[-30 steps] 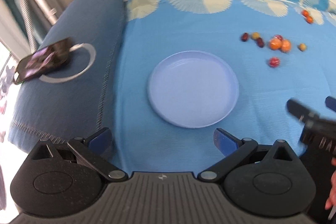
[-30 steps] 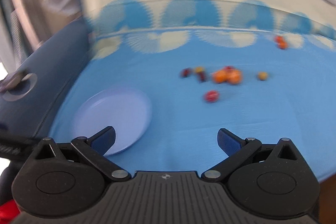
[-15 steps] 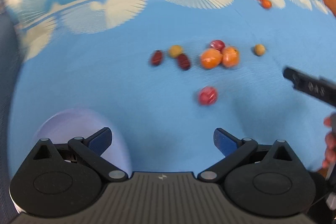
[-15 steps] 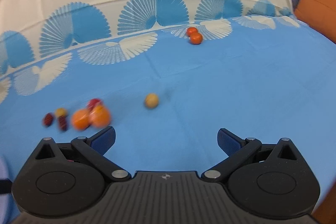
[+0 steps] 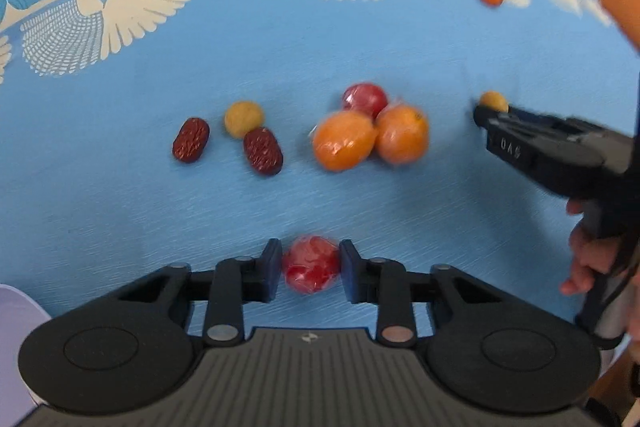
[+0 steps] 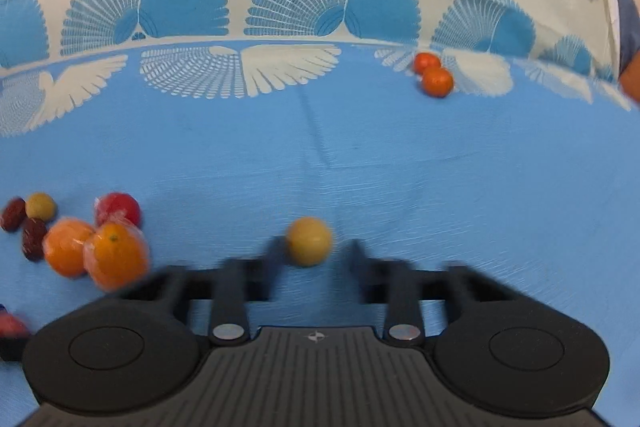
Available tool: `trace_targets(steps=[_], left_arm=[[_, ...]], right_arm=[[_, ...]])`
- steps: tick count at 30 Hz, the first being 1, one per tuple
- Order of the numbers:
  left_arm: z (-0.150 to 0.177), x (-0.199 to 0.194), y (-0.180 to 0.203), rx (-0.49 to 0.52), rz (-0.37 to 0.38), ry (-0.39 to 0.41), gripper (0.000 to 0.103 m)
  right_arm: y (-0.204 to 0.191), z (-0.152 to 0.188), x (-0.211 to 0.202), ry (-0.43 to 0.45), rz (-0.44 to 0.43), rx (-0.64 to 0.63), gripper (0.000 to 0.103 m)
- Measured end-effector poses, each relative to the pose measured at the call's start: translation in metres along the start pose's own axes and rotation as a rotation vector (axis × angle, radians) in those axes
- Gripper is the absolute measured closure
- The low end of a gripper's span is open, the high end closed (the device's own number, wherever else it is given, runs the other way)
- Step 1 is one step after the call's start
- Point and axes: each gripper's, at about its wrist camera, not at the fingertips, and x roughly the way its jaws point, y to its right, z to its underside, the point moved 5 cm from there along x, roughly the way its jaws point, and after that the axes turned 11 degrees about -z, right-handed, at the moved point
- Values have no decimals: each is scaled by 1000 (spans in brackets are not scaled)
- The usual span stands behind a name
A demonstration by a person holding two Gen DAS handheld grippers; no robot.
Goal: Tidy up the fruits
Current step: 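Grasp the bagged red plum with the left tool while the right tool grasps a yellow jujube, then carry the red plum and yellow jujube to the plate with both tools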
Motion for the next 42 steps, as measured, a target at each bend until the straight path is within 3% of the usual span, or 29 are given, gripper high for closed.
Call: trace_targets(steps=[4, 8, 16, 20, 28, 35, 42], left_arm=[[4, -14, -9, -18, -8, 13, 69], [15, -56, -24, -45, -18, 11, 69], [60, -160, -81, -81, -137, -2, 69], [100, -208, -122, -126, -197, 3, 69], [189, -268, -193, -255, -237, -22, 69], [246, -281, -226, -341, -240, -27, 69], [259, -287, -238, -369, -208, 4, 69]], right_arm=[[7, -3, -15, 24, 12, 28, 76], [-4, -13, -63, 105, -16, 56, 76], [-79, 0, -188, 194, -198, 19, 76], [-126, 26, -242, 171, -305, -1, 76], [-235, 84, -310, 23, -561, -112, 76], [-294, 113, -338, -28, -596, -242, 76], [-310, 115, -348, -43, -567, -299, 76]])
